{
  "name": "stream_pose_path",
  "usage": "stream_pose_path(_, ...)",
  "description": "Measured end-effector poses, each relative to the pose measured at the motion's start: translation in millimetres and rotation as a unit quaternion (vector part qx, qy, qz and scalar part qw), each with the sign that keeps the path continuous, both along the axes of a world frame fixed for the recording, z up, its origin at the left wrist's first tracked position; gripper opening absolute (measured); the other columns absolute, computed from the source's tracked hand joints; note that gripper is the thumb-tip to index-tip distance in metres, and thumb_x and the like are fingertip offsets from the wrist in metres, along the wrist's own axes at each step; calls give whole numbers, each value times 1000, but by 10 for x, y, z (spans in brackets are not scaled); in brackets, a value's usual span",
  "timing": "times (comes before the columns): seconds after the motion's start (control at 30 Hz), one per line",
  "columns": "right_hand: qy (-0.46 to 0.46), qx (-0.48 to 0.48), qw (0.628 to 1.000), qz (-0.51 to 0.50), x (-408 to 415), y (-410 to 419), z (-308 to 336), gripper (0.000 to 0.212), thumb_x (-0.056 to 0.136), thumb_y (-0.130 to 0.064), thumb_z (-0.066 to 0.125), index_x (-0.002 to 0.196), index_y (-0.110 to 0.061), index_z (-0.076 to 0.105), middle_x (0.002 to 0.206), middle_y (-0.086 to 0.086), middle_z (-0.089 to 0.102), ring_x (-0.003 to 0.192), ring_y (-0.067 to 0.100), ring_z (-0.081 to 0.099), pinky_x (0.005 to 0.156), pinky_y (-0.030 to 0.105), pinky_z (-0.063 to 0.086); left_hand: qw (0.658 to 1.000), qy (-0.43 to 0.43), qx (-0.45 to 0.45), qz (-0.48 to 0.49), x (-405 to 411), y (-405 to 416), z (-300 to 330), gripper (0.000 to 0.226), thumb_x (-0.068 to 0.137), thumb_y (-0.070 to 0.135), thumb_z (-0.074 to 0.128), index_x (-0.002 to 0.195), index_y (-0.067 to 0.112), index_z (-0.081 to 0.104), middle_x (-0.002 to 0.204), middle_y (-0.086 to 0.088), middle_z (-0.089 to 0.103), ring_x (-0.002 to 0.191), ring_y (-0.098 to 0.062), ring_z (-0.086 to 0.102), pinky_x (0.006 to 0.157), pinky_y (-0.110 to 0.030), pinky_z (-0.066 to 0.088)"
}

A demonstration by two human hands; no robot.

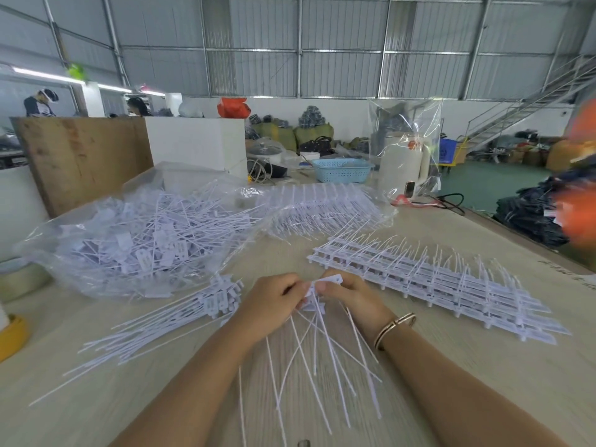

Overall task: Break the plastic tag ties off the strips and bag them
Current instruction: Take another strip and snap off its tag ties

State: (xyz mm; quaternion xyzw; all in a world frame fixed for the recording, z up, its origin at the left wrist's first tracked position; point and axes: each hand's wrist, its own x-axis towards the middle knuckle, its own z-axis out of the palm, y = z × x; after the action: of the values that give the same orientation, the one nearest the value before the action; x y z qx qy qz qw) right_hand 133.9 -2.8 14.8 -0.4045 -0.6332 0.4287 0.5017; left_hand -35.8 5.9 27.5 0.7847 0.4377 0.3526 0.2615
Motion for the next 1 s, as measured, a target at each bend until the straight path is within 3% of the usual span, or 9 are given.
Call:
stream_pose_path(0.1, -23, 4, 1000, 5, 0, -4, 2, 31, 78, -26, 68, 82, 4, 63, 79, 19, 58, 76, 25, 55, 76, 36, 41, 999, -35, -11, -17, 14, 4, 22, 35, 95, 23, 51, 62, 25, 58, 60, 6, 64, 56, -6, 59, 63, -23, 47)
stream_pose_path(0.17, -30, 12, 999, 9, -4, -11, 4, 16, 83, -17, 66, 78, -2, 64, 74, 17, 57, 73, 25, 54, 76, 37, 41, 999, -37, -24, -12, 9, 2, 24, 40, 94, 31, 54, 54, 28, 58, 51, 8, 58, 49, -5, 54, 57, -21, 45)
stream_pose_path(0.27, -19, 24, 999, 12, -23, -33, 4, 10, 84, -12, 63, 74, -10, 65, 70, 12, 56, 69, 22, 52, 69, 31, 41, 995, -72, -65, -16, 6, 18, 44, 45, 92, 29, 57, 47, 28, 55, 39, 9, 49, 38, -2, 46, 43, -15, 39)
stream_pose_path(0.4, 21, 53, 998, -3, -94, -46, -12, 13, 85, -8, 61, 81, 4, 62, 71, 13, 55, 67, 18, 51, 66, 25, 42, 989, -115, -86, -34, -9, 21, 70, 45, 95, 25, 53, 50, 25, 53, 42, 6, 52, 42, -8, 48, 52, -19, 43)
stream_pose_path(0.57, 62, 80, 995, -25, -150, -68, 9, 12, 81, -18, 63, 72, -10, 62, 59, 3, 51, 58, 13, 49, 61, 23, 42, 972, -200, -111, -46, 13, -23, 84, 36, 95, 21, 52, 59, 19, 57, 47, 4, 56, 45, -9, 54, 52, -15, 45)
stream_pose_path(0.73, 81, 113, 990, -24, -136, -53, -6, 16, 85, -14, 61, 70, -15, 64, 57, 2, 54, 57, 13, 52, 63, 20, 45, 968, -211, -124, -50, 47, -53, 93, 33, 95, 25, 51, 65, 19, 63, 50, 4, 57, 48, -7, 56, 53, -11, 44)
stream_pose_path(0.87, 166, 112, 974, -101, 14, 26, -1, 19, 84, -27, 58, 73, -15, 68, 52, 1, 56, 65, 11, 58, 79, 15, 44, 938, -307, -161, -5, -29, -8, 128, 37, 94, 32, 50, 63, 23, 67, 55, 1, 58, 58, -21, 49, 60, -28, 39)
stream_pose_path(0.93, 159, 93, 977, -109, 84, 75, -25, 29, 86, -29, 60, 61, -14, 64, 55, 3, 57, 74, 13, 60, 91, 25, 40, 945, -298, -134, 17, -58, 4, 141, 42, 95, 31, 49, 57, 21, 62, 52, 2, 54, 59, -23, 42, 60, -31, 33)
stream_pose_path(1.0, 133, 69, 984, -93, 84, 108, -58, 34, 81, -28, 60, 51, -12, 59, 58, 3, 56, 74, 17, 58, 95, 34, 38, 957, -269, -105, 24, -56, -10, 149, 44, 96, 24, 47, 54, 22, 60, 52, 1, 51, 52, -17, 45, 52, -23, 36)
